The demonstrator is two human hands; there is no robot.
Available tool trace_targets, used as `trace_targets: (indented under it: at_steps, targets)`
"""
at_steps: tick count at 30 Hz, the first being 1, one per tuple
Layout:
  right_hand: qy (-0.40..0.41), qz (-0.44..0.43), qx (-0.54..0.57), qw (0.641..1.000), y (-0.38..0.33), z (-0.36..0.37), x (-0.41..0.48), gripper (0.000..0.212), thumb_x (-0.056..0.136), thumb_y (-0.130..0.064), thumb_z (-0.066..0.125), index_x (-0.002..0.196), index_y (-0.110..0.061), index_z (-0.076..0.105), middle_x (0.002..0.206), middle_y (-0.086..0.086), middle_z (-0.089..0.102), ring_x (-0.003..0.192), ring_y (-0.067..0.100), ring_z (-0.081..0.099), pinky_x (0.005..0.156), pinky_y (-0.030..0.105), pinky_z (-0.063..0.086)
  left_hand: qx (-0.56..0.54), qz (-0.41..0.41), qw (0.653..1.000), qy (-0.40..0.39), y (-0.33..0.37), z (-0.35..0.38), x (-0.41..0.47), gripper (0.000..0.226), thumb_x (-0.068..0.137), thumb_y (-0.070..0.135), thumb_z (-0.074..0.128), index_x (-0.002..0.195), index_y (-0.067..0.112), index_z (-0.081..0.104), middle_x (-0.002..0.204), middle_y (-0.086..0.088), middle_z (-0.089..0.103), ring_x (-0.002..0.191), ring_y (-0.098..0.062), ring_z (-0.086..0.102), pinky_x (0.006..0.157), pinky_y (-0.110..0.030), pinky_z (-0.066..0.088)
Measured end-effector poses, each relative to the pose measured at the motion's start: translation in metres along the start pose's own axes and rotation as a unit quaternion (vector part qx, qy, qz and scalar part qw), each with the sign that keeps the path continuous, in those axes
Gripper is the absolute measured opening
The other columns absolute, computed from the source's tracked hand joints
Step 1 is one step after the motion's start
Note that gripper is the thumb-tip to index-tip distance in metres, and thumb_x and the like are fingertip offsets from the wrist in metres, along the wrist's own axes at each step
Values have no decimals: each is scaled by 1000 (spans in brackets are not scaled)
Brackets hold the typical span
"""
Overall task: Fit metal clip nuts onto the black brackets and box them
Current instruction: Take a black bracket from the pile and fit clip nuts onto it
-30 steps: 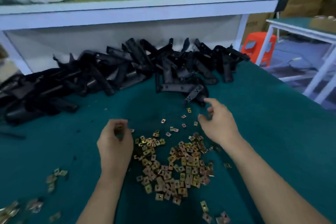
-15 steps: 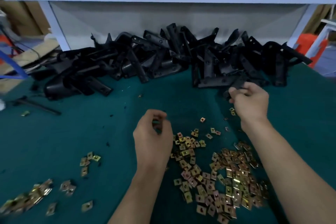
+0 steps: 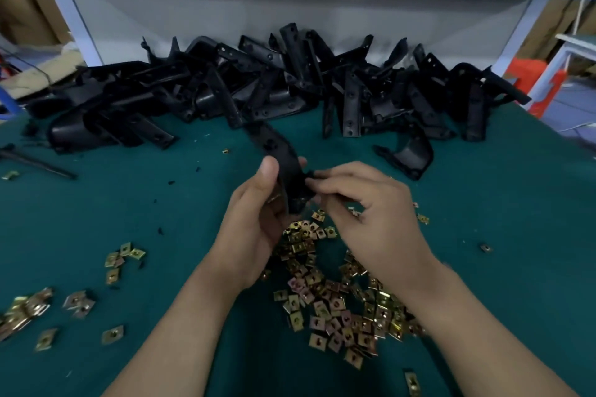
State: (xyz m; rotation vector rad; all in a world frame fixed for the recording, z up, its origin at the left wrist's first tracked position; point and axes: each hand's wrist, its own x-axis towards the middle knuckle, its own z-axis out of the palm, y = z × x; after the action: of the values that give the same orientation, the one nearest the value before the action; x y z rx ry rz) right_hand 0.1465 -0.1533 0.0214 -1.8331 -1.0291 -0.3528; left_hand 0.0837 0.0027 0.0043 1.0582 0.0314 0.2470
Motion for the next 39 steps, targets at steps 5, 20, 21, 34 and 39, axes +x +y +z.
trace_targets:
  at_steps: [5,20,21,34,39]
  targets:
    - [-36,-6,-32,999,5,-12,1,34,94,2,65,118,-19,76,126,-12,68,118,-5,59,98,15,48,-92,-55,993,-47,4,-4,0,54,74,33,86,122,14,73,120,-6,70,106,-18,67,83,-27,56]
    - [-198,228,-188,935,41,-33,-4,26,92,-9,68,109,-27,73,88,-20,64,78,-9,59,59,4,43,-66,27,995,73,-11,-18,13,22,82,-1,66,74,19,61,108,-1,68,110,-13,68,101,-35,52]
    - [-193,225,-190,936,42,-32,-5,29,92,-7,65,114,-26,72,91,-19,63,79,-7,58,60,5,42,-59,32,995,68,-12,-22,14,22,83,1,66,73,20,62,102,1,66,102,-10,67,97,-33,54]
    - [-42,357,285,889,21,-22,6,15,98,-8,62,98,-16,74,86,0,73,83,12,67,83,28,58,112,55,984,-126,-19,-33,19,50,88,8,77,135,19,62,139,-9,61,132,-25,55,109,-31,44]
    - [-7,401,394,827,14,-23,9,15,94,-4,63,99,-12,75,96,7,75,84,13,71,77,23,60,-8,-67,971,-230,-6,-34,9,71,88,-22,41,147,16,52,150,-10,53,129,-26,57,104,-30,49]
